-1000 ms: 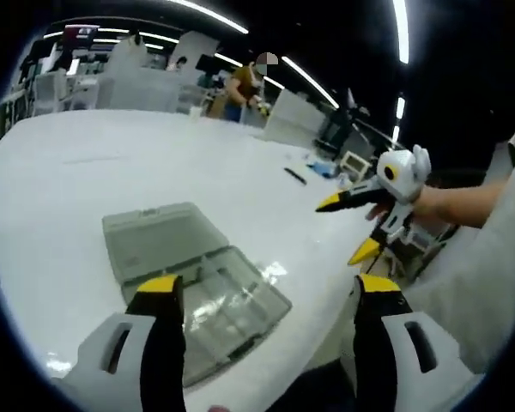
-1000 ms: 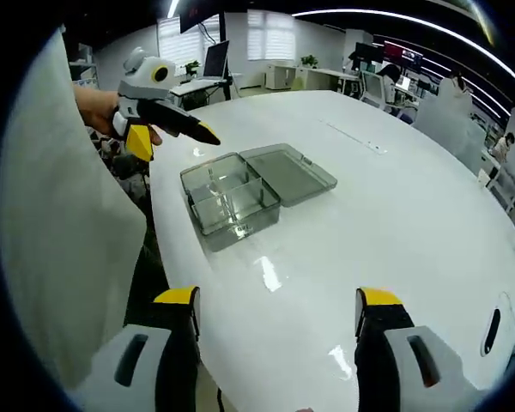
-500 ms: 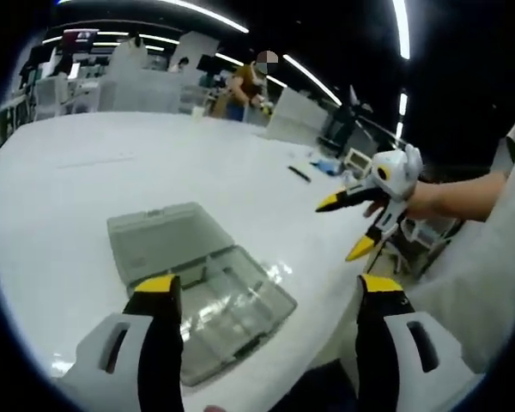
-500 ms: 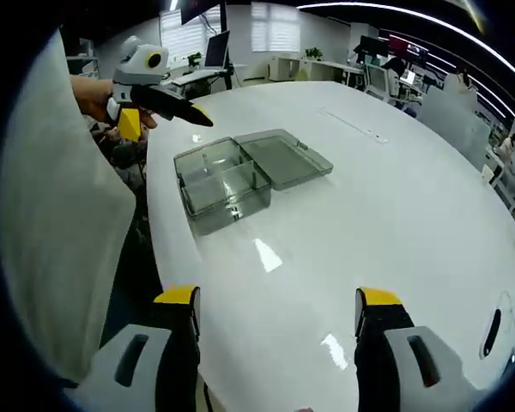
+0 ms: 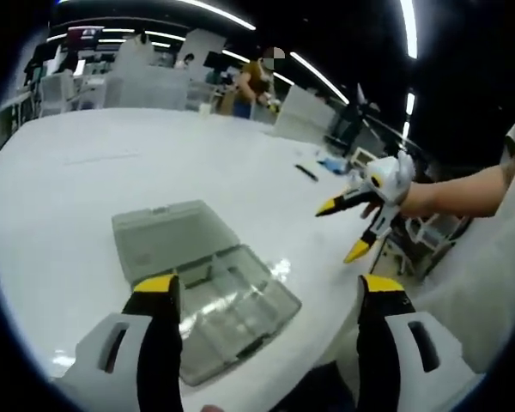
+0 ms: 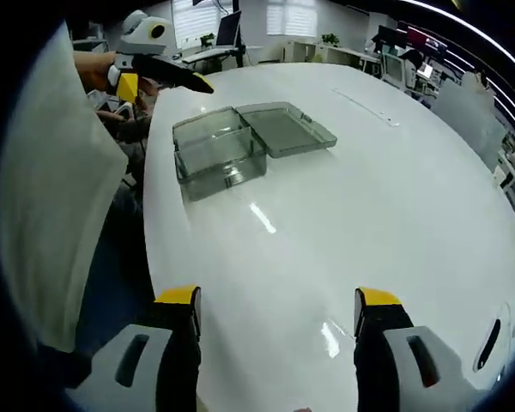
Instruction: Insert the divider into the dual guide fixture by aligning both edges with the guide slots and pushing it downward to the bottom, including one-sided entry, uneven engagement, binding, and posture correction.
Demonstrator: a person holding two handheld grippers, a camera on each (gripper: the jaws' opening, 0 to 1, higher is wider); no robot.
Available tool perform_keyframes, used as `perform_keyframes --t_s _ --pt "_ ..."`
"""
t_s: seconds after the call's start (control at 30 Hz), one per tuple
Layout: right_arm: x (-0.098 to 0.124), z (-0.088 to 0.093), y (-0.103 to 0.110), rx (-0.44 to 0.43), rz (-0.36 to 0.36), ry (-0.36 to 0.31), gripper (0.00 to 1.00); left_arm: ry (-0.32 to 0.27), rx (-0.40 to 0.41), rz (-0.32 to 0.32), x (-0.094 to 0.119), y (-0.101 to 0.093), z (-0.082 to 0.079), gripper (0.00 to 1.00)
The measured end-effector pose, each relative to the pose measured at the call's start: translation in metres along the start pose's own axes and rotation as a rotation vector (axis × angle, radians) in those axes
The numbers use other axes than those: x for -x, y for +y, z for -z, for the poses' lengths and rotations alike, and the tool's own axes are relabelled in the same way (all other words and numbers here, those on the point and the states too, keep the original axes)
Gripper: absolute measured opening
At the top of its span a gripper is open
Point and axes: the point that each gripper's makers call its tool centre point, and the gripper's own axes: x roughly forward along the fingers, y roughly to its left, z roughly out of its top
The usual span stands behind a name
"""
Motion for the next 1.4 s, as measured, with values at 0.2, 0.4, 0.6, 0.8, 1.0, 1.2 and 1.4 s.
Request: perform_keyframes --t_s 0.2,0.4,0.6,0.8,1.0,1.2,1.4 --pt "-0.007 0.019 -0.008 0.059 -0.031 0.057 0.69 0.01 0.005 -0.017 0.001 0.003 0.001 0.82" --pt "-0.011 0.031 -0.011 0.163 -0.064 0.103 0.66 0.024 0.013 -0.03 0.002 0.005 0.006 0.81" --pt "-0.012 0.047 -0.015 0.268 -0.11 0.166 0.62 0.028 0.016 -0.041 0.004 0.005 0.005 0.81" --pt "-0.009 0.056 -0.022 0.314 -0.129 0.183 0.56 0.024 0.027 -0.052 0.005 0.005 0.007 0.81" --pt "-0.01 0.059 -0.025 0.375 -0.149 0.204 0.52 0.022 0.033 -0.055 0.004 0.002 0.009 0.8" --pt "-0.011 0.06 -0.027 0.42 -0.165 0.216 0.47 0.016 0.038 -0.062 0.004 0.0 0.009 0.81" --pt "-0.014 0.061 -0.025 0.46 -0.185 0.226 0.45 0.004 0.048 -0.073 0.005 -0.001 0.009 0.8"
